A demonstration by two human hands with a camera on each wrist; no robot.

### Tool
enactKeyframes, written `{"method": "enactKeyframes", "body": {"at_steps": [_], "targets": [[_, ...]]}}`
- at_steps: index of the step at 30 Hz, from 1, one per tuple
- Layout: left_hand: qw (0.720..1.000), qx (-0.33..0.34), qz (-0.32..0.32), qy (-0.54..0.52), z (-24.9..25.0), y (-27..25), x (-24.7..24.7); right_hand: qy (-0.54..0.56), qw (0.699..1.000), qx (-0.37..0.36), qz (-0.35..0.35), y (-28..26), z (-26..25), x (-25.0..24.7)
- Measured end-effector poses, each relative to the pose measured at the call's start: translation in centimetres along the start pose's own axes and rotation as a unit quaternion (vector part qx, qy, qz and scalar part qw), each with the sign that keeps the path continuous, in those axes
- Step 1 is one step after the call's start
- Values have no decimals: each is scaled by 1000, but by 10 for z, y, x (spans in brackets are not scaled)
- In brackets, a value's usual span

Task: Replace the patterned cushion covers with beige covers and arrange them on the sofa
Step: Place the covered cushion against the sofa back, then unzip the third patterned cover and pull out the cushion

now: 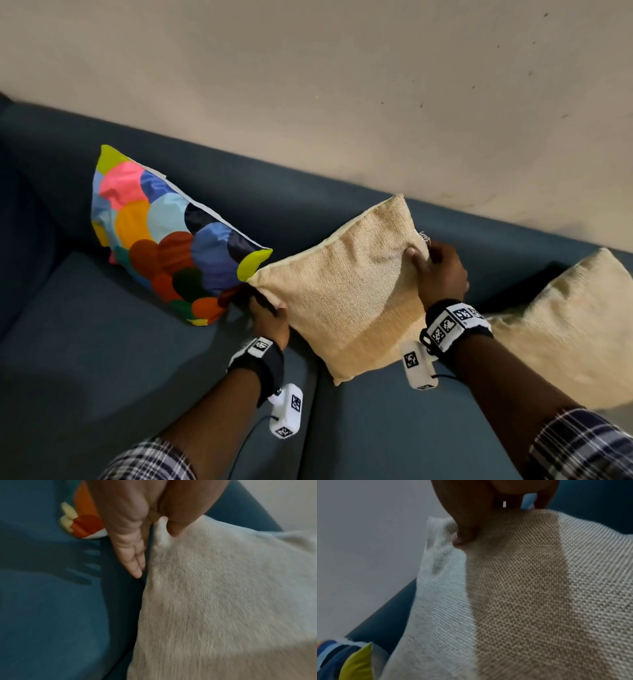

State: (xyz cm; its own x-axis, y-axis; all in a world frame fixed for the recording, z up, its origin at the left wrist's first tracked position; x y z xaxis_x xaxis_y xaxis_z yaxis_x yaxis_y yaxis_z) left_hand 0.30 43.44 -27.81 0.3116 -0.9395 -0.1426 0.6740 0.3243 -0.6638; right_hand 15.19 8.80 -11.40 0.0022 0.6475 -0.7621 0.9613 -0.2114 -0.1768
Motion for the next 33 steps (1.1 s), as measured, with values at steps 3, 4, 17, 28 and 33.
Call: {"method": "enactKeyframes", "body": {"at_steps": [3, 4, 17, 28, 33], "targets": [[943, 199, 62, 261, 62, -55, 20, -2, 984, -120, 134, -37, -21, -24], [885, 286, 45, 365, 86, -80, 46, -38, 971, -197, 127, -54, -35, -16], [689, 260, -143, 661, 79, -47, 110, -419, 872, -215, -135, -47, 17, 89], [604, 206, 34, 769, 183, -9, -49, -183, 920, -321, -132, -119, -66, 123], [595, 181, 50, 781, 187, -50, -76, -51, 932, -298, -201, -139, -103, 142]]}}
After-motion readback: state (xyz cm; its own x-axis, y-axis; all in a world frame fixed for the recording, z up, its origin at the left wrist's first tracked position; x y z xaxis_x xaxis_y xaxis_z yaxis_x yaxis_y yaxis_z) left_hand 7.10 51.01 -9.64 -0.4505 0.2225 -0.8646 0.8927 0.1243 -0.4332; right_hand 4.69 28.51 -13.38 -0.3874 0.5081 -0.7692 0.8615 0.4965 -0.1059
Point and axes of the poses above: each hand's wrist, its own y-axis towards the middle knuckle, its own x-axis out of the palm, z = x × y, the point moved 10 cm from there along y, towards the middle knuckle, and after that the axes turned 13 degrees about -z, right-handed, at the moved point
